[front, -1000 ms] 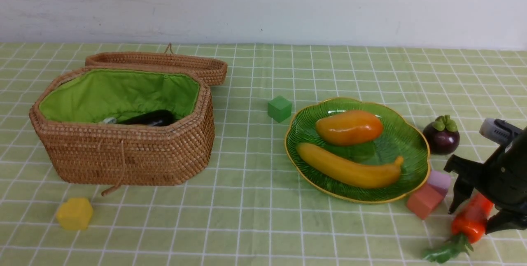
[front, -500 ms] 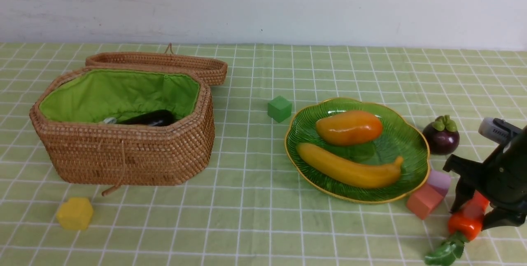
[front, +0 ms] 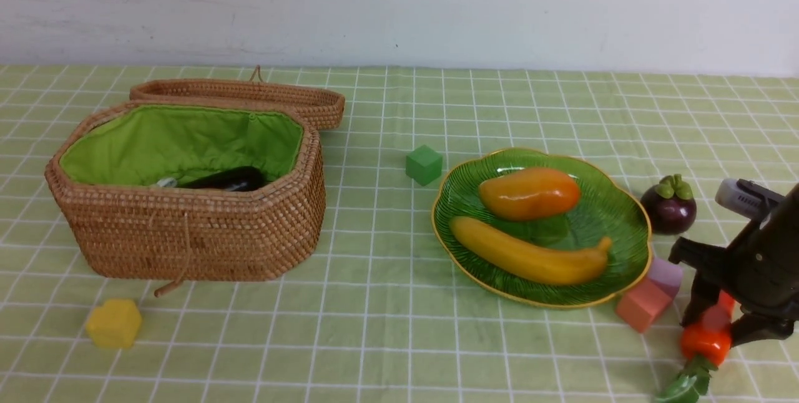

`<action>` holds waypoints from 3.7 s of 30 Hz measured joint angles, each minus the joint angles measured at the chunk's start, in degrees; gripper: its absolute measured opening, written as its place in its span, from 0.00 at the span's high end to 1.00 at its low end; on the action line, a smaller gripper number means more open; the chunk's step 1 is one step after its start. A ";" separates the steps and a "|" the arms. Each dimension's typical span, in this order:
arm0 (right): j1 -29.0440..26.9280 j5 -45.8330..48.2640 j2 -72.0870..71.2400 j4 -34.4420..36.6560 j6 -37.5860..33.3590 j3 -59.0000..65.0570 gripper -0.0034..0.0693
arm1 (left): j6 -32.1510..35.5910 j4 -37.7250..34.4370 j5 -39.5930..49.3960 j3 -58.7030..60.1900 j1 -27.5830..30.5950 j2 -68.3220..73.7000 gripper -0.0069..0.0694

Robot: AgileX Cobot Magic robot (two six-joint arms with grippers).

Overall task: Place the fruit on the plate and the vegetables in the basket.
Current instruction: Use the right arm to grab a carrot and put it into the left basket, then use the right arm to grab a mangosteen and put it into the right plate

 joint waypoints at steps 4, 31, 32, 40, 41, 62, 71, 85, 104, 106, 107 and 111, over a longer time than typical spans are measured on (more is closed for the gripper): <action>0.00 4.12 -1.57 -0.25 -2.33 0.68 0.44 | 0.00 0.00 0.00 0.00 0.00 0.00 0.90; 13.41 19.56 -23.97 4.53 -9.51 -16.68 0.44 | -8.40 11.66 -6.01 0.00 0.00 0.00 0.93; 15.69 19.30 -23.42 4.52 -9.53 -18.33 0.44 | -10.70 13.88 -7.09 0.00 0.00 0.00 0.93; 31.42 15.48 -10.27 4.52 -15.17 -37.67 0.44 | -29.93 34.30 -10.77 0.16 0.00 0.00 0.93; 32.89 14.67 -8.34 4.52 -15.82 -39.96 0.44 | -32.02 36.72 -10.83 0.16 0.00 0.00 0.93; 43.35 -13.73 32.85 17.79 -43.79 -76.85 0.44 | -54.01 59.98 -12.44 0.16 0.00 0.00 0.93; 43.30 -12.12 33.45 17.80 -44.50 -76.97 0.10 | -54.01 59.30 -12.84 0.16 0.00 0.00 0.93; 38.77 19.18 17.24 8.97 -35.76 -77.48 0.63 | -45.41 48.77 -14.47 0.16 0.00 0.00 0.93; 18.30 27.52 -8.22 -11.83 -21.02 -42.91 0.97 | -13.08 16.25 -13.50 0.16 0.00 0.00 0.93; 11.92 27.26 -8.11 -11.97 -19.71 -35.49 0.96 | -10.70 14.34 -13.38 0.16 0.00 0.00 0.93; 10.53 26.89 -7.77 -11.52 -19.54 -34.05 0.96 | -10.13 13.92 -13.33 0.16 0.00 0.00 0.93; 2.60 21.84 -3.38 -6.10 -19.43 -29.43 0.87 | -9.27 13.12 -13.03 0.16 0.00 0.00 0.93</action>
